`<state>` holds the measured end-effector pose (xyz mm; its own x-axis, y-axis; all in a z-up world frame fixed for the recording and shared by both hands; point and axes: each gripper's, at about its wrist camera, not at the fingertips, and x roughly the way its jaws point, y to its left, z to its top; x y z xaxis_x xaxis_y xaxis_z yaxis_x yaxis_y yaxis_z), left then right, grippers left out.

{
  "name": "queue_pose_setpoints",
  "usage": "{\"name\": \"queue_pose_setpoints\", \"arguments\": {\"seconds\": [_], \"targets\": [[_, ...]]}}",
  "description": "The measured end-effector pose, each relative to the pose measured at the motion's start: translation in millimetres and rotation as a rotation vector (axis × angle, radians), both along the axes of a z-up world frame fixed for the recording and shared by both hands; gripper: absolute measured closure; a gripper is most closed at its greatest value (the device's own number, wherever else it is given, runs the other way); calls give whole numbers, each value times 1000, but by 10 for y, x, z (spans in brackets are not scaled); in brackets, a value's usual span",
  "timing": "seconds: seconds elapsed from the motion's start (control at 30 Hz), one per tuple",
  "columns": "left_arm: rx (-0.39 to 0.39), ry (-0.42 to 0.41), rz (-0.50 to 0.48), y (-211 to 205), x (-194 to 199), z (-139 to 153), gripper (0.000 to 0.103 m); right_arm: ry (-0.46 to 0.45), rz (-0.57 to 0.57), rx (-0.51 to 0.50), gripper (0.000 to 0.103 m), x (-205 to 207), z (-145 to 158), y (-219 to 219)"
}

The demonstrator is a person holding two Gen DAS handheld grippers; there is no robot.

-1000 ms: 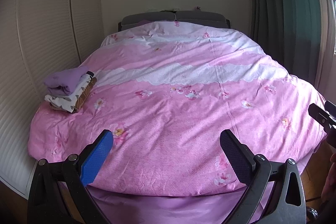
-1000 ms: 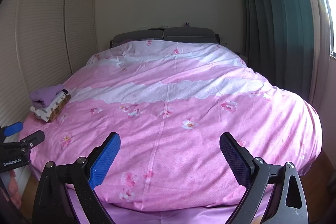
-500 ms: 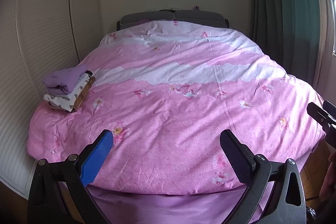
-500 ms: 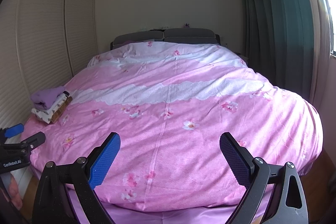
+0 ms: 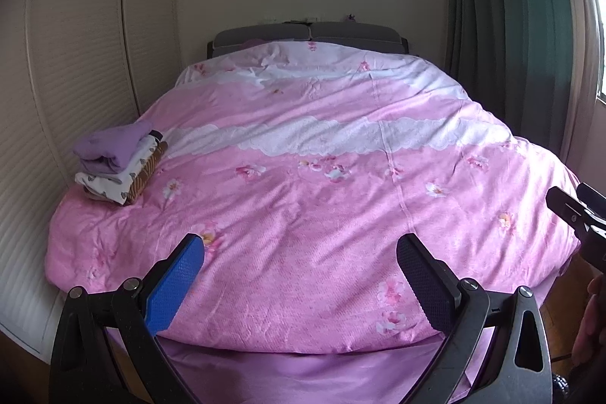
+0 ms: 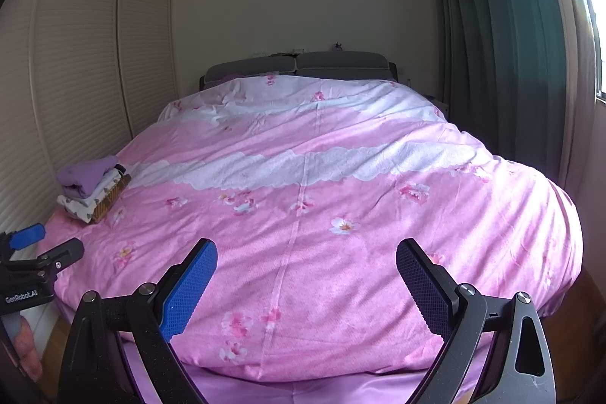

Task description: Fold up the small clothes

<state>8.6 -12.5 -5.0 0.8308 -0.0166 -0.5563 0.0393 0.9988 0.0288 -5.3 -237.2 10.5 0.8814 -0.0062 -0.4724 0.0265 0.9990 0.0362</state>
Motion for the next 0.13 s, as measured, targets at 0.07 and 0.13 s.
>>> {"name": "queue_pose_setpoints", "arguments": {"seconds": [0.07, 0.13], "targets": [[4, -10, 0, -9, -11, 4, 0, 1, -1, 2, 7, -1, 7, -5], [13, -15, 2, -18, -12, 8, 0, -1, -1, -1, 7, 0, 5, -9]]}}
